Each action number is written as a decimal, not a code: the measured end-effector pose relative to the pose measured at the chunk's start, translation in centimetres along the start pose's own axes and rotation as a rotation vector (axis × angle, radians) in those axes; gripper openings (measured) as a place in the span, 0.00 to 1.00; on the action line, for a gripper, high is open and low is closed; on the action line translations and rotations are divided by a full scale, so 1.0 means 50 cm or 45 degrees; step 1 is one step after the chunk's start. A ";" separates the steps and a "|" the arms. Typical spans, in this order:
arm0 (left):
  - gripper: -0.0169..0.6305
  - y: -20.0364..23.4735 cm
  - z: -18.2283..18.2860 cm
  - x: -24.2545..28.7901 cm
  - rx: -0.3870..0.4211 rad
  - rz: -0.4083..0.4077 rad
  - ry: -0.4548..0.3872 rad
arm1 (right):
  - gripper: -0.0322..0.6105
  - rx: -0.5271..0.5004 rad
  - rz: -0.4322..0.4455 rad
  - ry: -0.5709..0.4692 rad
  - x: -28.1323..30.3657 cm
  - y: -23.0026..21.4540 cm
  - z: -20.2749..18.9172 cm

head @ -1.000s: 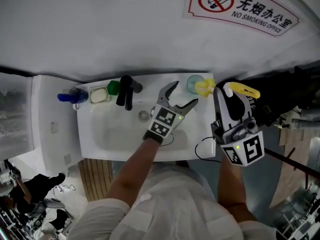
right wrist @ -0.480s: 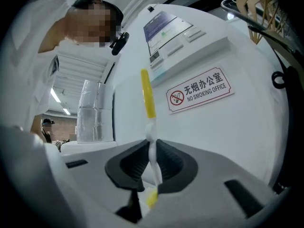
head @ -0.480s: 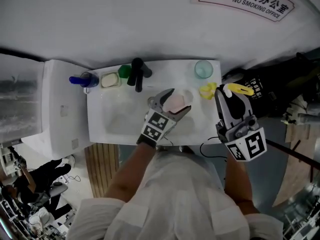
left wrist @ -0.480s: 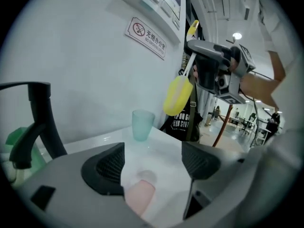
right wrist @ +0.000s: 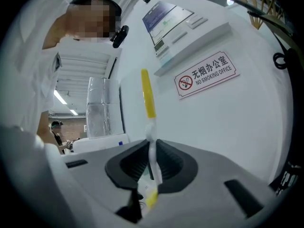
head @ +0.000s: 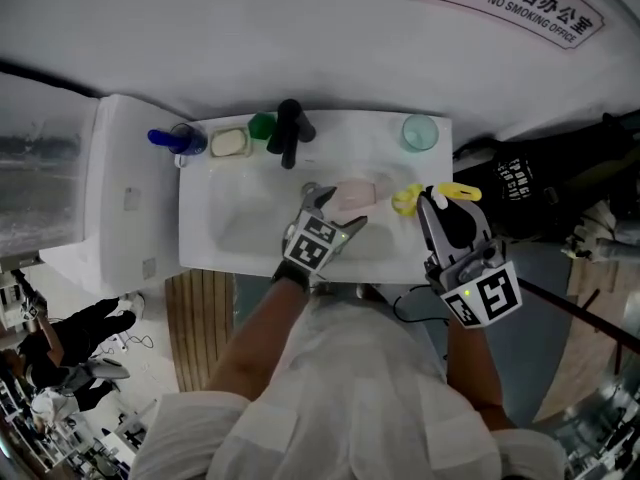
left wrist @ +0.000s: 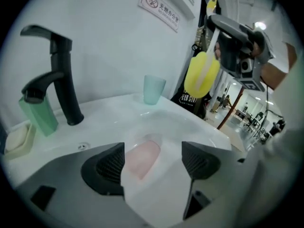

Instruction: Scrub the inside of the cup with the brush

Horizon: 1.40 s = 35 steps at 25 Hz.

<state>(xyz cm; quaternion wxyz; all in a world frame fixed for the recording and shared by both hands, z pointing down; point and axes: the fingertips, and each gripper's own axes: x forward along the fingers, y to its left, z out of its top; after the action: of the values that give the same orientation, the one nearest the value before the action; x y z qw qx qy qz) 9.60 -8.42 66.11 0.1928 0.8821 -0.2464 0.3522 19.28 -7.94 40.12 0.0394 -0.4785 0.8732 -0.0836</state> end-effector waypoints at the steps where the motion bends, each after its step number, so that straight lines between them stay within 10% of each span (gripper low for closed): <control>1: 0.60 0.006 -0.013 0.007 -0.033 -0.002 0.033 | 0.12 -0.002 0.011 0.004 0.004 0.004 -0.002; 7: 0.58 0.037 -0.066 0.042 -0.307 -0.034 0.145 | 0.12 0.001 0.056 0.005 0.023 0.026 -0.001; 10: 0.39 0.054 -0.106 0.077 -0.400 -0.047 0.193 | 0.12 0.005 0.065 0.004 0.028 0.032 0.002; 19: 0.17 0.048 -0.137 0.115 -0.476 -0.114 0.225 | 0.11 0.016 0.048 0.035 0.014 0.026 -0.006; 22: 0.12 0.049 -0.118 0.101 -0.301 -0.071 0.225 | 0.11 0.023 0.038 0.035 0.010 0.021 -0.006; 30: 0.08 0.047 -0.127 0.040 0.703 0.045 0.645 | 0.11 0.050 0.042 0.009 0.015 0.015 0.003; 35: 0.09 0.027 -0.132 0.045 0.851 -0.009 0.691 | 0.11 0.068 0.049 -0.004 0.016 0.019 0.008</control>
<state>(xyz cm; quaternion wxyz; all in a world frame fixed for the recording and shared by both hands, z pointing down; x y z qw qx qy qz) 6.79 -6.77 72.42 -0.0445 0.7723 -0.0561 0.6312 18.09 -8.16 39.57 0.0552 -0.4606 0.8796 -0.1051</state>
